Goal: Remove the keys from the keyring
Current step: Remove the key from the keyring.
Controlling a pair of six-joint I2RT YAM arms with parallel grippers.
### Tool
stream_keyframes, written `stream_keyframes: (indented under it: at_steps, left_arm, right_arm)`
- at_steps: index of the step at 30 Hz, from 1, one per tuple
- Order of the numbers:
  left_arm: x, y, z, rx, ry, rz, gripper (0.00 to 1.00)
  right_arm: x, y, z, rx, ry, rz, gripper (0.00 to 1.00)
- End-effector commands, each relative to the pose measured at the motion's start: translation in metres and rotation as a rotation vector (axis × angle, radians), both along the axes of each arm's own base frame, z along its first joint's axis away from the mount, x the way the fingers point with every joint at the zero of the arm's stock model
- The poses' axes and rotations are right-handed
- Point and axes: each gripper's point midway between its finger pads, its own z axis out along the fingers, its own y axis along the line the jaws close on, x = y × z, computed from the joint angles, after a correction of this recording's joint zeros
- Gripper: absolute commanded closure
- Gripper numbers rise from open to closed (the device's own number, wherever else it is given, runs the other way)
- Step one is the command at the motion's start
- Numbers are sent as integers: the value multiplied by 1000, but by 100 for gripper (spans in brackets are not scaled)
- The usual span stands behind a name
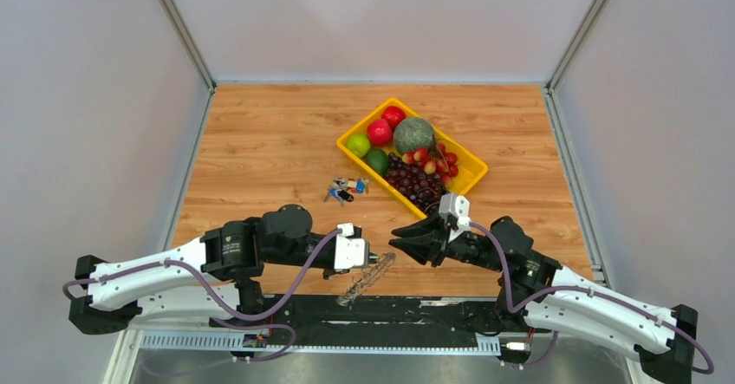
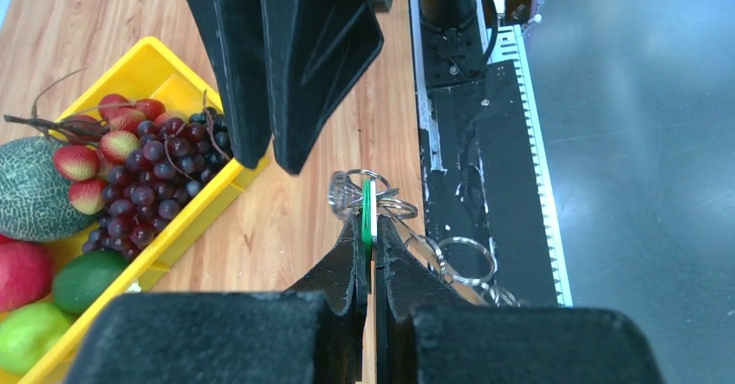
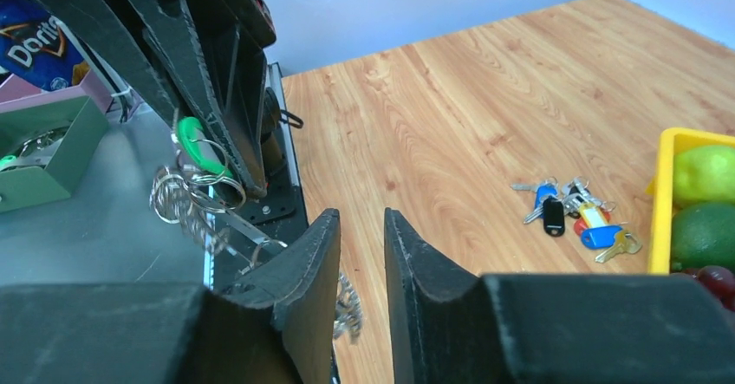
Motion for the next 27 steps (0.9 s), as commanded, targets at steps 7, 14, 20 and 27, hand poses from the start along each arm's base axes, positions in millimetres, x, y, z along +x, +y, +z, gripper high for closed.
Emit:
stream_keyframes:
  at_steps: [7, 14, 20, 27]
  left_arm:
    - [-10, -7, 33, 9, -15, -88, 100]
    - [12, 0, 20, 156, -20, 39, 100]
    - [29, -3, 10, 246, -31, 122, 100]
    - [40, -7, 12, 228, -66, 168, 100]
  right_arm:
    - [-13, 10, -15, -80, 48, 93, 69]
    - [-30, 6, -16, -95, 92, 160, 71]
    - [-29, 3, -11, -55, 144, 134, 71]
    - [-32, 9, -3, -4, 190, 151, 72]
